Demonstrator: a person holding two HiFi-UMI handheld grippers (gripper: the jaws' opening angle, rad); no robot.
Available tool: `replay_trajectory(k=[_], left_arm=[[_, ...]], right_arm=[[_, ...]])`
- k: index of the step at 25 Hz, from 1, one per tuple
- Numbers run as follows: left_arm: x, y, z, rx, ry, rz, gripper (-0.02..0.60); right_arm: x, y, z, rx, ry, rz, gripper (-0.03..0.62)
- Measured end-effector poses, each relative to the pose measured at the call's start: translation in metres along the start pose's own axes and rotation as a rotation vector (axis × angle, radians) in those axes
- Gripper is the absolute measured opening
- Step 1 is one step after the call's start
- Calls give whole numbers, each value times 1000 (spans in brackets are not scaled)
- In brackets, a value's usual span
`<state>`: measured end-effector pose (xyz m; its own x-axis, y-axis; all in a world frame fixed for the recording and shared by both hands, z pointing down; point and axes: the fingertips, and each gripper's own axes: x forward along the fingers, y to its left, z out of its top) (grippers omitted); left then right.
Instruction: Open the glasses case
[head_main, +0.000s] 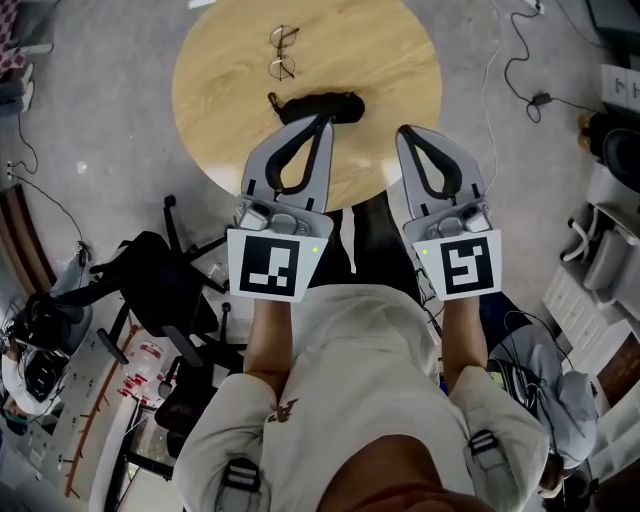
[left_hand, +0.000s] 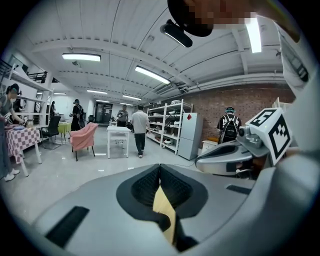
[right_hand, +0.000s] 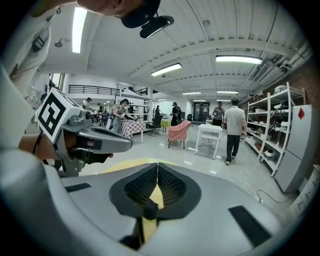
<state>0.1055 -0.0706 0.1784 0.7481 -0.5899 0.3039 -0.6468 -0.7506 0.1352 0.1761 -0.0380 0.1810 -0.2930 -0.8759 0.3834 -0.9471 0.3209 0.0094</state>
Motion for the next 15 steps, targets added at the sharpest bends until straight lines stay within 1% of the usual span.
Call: replay_trajectory(k=[4, 15], left_arm=[[6, 6, -17, -19, 19, 18, 20], [22, 25, -60, -42, 59, 60, 20]], right_arm=[[13, -5, -16, 5, 19, 4, 20], [48, -5, -48, 5, 44, 36, 20]])
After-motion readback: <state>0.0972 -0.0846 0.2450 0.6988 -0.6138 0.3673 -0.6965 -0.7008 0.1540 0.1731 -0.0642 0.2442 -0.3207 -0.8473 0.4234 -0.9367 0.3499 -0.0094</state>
